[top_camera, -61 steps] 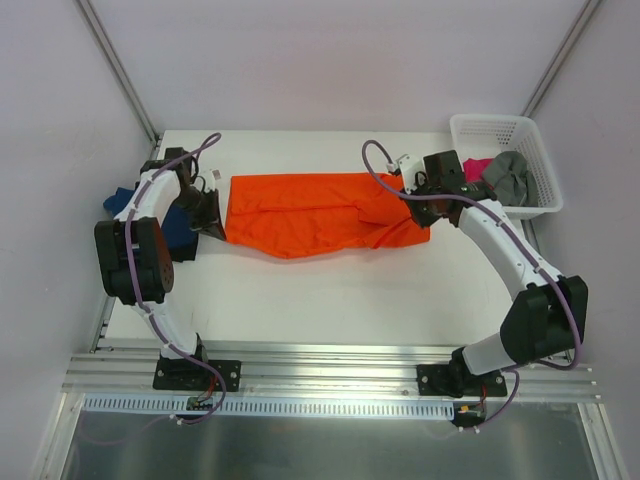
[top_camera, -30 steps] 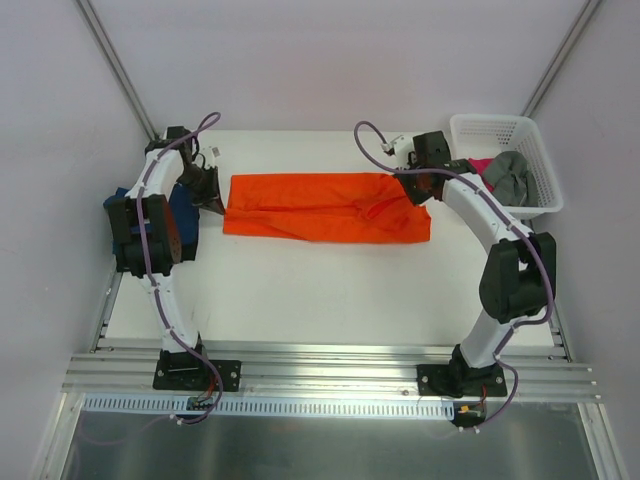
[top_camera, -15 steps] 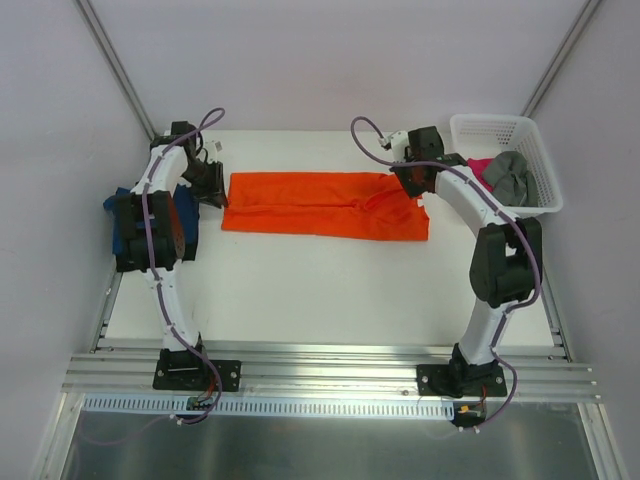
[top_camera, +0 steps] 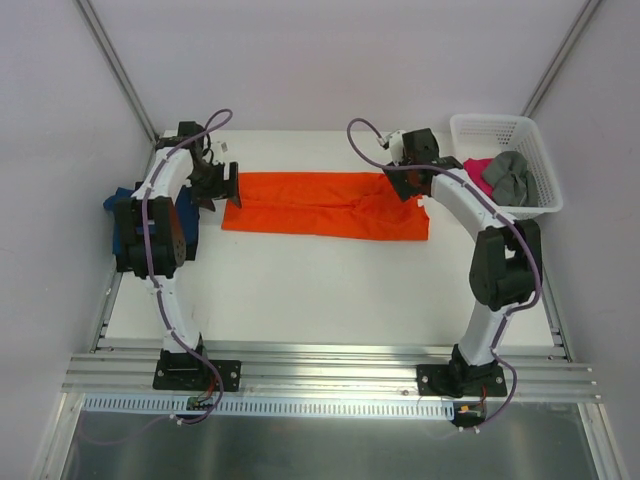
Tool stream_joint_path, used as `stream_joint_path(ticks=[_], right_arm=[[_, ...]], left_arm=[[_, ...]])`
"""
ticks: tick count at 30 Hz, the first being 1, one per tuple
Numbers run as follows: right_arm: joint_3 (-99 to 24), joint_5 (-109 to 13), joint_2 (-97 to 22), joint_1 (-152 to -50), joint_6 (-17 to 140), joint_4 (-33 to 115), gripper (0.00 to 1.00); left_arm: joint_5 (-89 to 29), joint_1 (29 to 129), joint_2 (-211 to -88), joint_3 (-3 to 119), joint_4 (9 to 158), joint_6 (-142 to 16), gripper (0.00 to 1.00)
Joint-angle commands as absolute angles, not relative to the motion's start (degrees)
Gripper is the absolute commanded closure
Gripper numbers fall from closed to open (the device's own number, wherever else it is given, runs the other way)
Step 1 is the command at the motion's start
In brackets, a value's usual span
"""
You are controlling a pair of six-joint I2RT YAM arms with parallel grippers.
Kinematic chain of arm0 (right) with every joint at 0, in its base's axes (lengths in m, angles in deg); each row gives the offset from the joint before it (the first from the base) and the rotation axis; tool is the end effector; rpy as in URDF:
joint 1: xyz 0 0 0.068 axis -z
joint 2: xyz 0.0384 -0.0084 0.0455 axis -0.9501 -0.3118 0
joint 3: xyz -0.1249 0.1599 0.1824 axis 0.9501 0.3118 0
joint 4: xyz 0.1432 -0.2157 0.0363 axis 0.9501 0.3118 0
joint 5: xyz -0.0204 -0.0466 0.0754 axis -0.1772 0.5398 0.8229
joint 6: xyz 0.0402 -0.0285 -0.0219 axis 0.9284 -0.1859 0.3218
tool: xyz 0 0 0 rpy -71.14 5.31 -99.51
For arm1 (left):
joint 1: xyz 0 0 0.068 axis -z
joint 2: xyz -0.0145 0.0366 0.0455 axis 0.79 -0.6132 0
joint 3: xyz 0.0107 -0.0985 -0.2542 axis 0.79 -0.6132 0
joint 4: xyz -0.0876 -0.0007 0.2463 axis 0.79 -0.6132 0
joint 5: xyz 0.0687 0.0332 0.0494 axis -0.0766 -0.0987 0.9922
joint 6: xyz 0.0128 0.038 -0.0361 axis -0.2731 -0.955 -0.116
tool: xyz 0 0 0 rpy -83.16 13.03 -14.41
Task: Fold and stack the t-shirts
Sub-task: Fold the tshirt
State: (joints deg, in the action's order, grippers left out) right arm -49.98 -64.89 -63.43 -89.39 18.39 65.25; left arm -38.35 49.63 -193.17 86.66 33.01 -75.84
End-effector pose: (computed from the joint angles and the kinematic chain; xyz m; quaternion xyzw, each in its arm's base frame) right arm 0.4092 0.1233 0.2671 -0.3876 0.8324 -0.1379 0.3713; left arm 0.4422 0.0094 0.2278 0.0219 0.9686 -0.1342 0.2080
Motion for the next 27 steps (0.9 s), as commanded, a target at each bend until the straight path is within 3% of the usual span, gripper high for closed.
stream_joint_path(ticks=[1,4,6,10,19,27], right_arm=[[-49.3,-65.5,-55.2,-90.6,21.3,64.6,0.41],[-48.5,-58.9,-54.0,-91.5,24.8,66.9,0.41],[-47.7,-54.4,-54.6,-92.5,26.4,69.1,0.34],[-48.1,-43.1,-58.5,-93.7,31.0,71.6,0.32],[-56.7,-39.9,-69.7,-91.8,38.1,72.3,0.37],[-55.2,-36.1,-75.0,-88.2,45.0,71.1,0.36]], left_arm=[[-41.9,50.8,-185.7,84.9,32.3,-74.7,0.22],[-45.2,51.9,-186.5,83.7,32.4,-74.5,0.23],[-47.1,52.1,-188.6,84.6,32.4,-74.8,0.24],[-46.2,54.0,-195.8,88.7,32.4,-76.2,0.24],[-43.2,54.0,-202.1,94.3,32.7,-78.3,0.26],[-41.8,54.1,-205.6,95.8,32.7,-78.5,0.27]])
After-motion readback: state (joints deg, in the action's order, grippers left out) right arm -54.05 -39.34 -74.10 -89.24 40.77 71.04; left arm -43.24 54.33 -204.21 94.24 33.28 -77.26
